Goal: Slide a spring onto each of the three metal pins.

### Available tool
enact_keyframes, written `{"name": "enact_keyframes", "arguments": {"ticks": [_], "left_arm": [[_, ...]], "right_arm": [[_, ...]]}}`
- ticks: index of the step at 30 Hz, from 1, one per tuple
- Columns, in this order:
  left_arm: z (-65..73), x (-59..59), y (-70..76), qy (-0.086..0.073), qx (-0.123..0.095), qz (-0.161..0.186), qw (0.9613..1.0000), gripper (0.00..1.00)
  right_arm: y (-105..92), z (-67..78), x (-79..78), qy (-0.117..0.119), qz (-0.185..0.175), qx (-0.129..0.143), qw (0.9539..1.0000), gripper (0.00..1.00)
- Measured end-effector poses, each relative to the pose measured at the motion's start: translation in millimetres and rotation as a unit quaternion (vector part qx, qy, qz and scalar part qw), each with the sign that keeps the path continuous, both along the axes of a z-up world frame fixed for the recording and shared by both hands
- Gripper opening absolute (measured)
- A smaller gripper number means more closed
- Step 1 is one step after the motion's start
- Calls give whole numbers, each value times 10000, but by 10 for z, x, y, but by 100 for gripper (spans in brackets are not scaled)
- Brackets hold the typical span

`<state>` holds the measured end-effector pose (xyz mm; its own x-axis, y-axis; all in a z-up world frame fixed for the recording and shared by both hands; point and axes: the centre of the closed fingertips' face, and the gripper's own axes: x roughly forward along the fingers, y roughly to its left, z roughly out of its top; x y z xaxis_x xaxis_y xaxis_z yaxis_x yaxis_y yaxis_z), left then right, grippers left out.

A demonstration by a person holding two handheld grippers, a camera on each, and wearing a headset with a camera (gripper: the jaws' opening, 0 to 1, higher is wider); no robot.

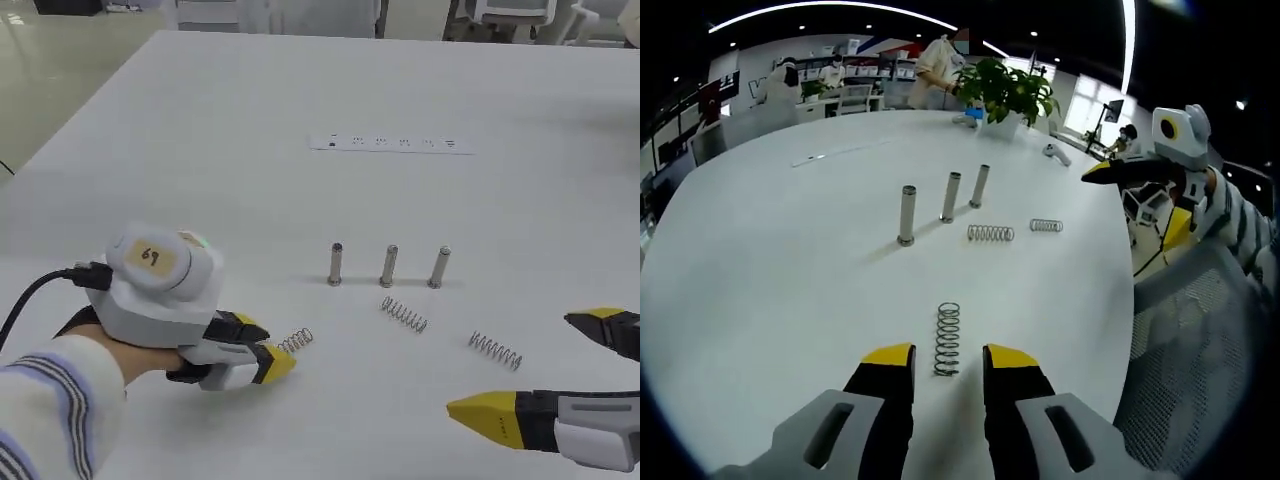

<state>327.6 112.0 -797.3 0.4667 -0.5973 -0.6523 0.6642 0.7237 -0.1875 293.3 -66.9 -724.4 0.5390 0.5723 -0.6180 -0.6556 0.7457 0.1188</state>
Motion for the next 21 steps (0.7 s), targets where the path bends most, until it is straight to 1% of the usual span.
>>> {"name": "enact_keyframes", "arguments": {"ticks": [1,2,6,11,17,19,21], "left_arm": [[11,3,2,-41,-77,27,10000,19],[14,-3,6,-46,-111,32,9999,17],[-19,-33,10,-38,-17,-16,10000,14],[-23,-55,-21,-16,-104,-11,9999,12],[-81,-70,-10,-34,38,-38,10000,9],[-103,-41,-21,-58,80,-29,9999,7],[-113,-28,-27,-129,167,-97,9997,6]], "right_arm": [[-4,-4,-2,14,-13,7,10000,100],[-6,-5,-4,13,-14,7,10000,100],[-12,-13,-11,26,-12,-10,10000,100],[-11,-30,-22,54,17,-58,10000,100],[-27,-37,-37,68,13,-73,9999,100],[-36,-48,-43,98,7,-66,9999,100],[-53,-71,-48,138,-15,-88,9999,100]]}}
